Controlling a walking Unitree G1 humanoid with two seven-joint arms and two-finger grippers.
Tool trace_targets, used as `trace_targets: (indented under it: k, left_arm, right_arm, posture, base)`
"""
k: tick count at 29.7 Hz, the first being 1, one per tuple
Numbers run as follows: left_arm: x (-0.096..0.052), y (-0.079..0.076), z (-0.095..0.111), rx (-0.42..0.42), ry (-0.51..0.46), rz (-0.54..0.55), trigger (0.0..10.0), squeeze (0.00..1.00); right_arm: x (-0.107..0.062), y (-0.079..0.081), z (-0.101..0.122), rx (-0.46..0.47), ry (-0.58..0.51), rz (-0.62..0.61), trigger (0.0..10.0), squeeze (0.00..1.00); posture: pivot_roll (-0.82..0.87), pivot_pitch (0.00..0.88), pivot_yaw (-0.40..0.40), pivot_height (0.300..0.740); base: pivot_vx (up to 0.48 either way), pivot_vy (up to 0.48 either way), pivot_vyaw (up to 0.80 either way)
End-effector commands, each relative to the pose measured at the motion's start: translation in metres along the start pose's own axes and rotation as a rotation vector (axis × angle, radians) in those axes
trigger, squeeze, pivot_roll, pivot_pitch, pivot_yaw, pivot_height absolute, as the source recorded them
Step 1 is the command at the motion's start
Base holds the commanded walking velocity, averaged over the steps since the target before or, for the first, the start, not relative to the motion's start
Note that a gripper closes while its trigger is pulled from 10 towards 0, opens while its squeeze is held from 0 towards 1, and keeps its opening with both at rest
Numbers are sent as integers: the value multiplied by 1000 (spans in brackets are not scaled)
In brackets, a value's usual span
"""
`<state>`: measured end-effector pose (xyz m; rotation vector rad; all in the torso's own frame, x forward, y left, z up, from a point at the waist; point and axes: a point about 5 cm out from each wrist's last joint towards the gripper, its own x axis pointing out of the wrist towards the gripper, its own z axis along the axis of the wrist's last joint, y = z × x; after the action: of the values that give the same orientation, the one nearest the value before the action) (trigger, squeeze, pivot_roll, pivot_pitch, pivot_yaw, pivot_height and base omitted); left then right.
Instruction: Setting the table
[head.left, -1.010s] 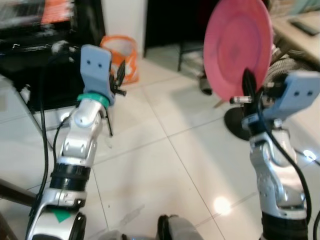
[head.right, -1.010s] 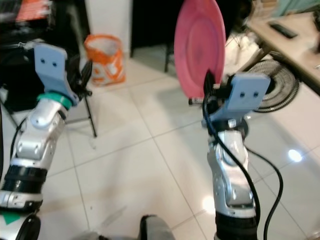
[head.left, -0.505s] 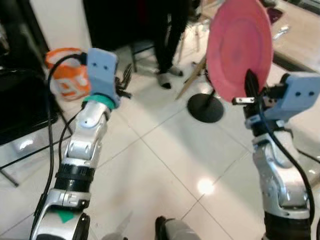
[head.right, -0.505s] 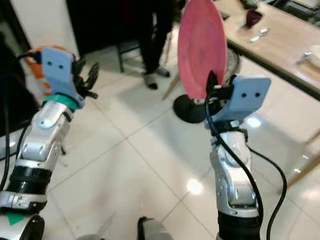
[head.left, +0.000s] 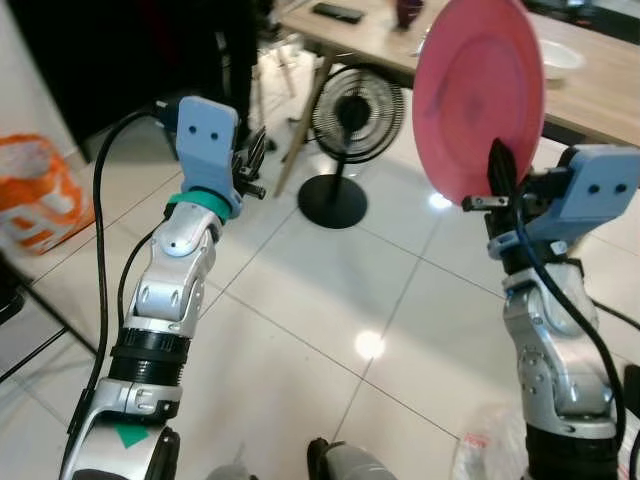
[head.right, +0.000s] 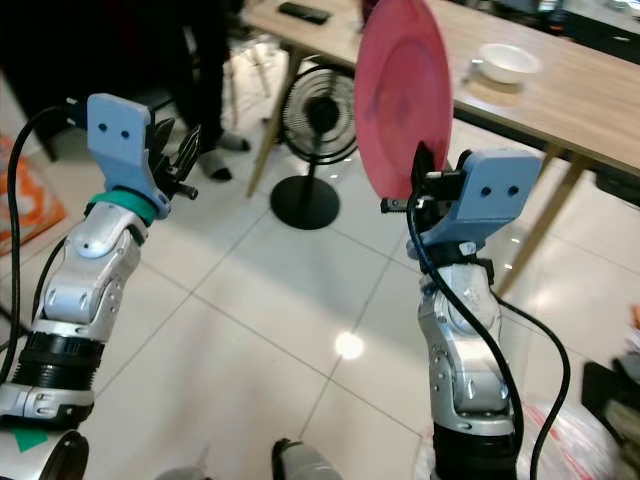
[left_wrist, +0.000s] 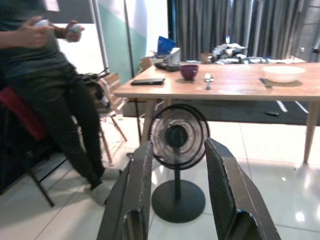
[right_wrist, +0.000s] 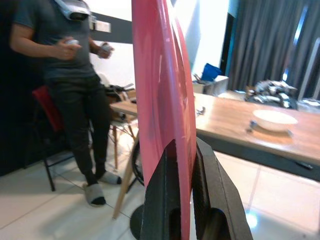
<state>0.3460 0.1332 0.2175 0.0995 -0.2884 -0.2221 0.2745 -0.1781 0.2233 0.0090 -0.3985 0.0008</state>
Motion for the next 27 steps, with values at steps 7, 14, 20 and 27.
trace_targets:
  k: [7,14,20,27]
  left_arm:
    - [-1,-5,-2,2,15,-16,10000,0]
    - [-1,-5,-2,1,17,-18,10000,0]
    - [-1,-7,-2,3,15,-21,10000,0]
    - [-1,-8,-2,4,16,-23,10000,0]
  right_arm:
    - [-1,-4,1,-8,0,-17,10000,0]
    - [0,-4,0,-8,2,-21,10000,0]
    - [0,-5,-1,-2,11,-33,10000,0]
    - [0,-9,-4,-5,28,-62,10000,0]
  posture:
    - [33,0,7,740]
    - [35,0,7,740]
    - [35,0,8,740]
    - [35,2,9,740]
  base:
    - [0,0,-800]
    - [0,0,-800]
    - [0,0,-800]
    - [0,0,-773]
